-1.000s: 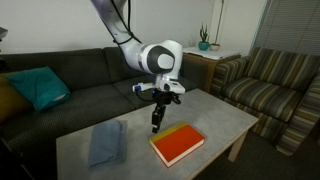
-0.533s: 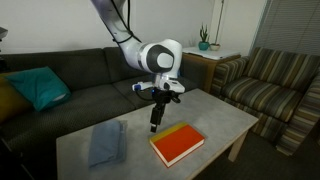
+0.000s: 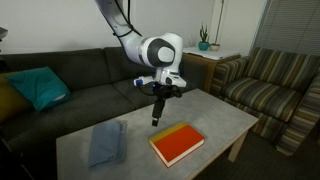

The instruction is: Move the book backward slightly

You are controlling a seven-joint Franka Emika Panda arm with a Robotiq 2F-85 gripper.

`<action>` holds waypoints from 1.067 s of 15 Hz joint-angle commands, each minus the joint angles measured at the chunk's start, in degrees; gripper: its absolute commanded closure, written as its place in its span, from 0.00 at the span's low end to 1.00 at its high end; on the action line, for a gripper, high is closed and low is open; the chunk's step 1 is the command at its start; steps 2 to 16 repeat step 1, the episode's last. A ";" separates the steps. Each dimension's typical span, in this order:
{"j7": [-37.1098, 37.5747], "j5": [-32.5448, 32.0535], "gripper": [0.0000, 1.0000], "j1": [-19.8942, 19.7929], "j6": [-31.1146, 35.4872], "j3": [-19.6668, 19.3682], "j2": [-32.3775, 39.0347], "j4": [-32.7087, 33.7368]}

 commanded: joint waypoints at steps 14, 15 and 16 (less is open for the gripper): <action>-0.01 -0.29 0.00 -0.33 -0.23 0.30 0.12 0.41; -0.01 -0.29 0.00 -0.33 -0.23 0.30 0.12 0.41; -0.01 -0.29 0.00 -0.33 -0.23 0.30 0.12 0.41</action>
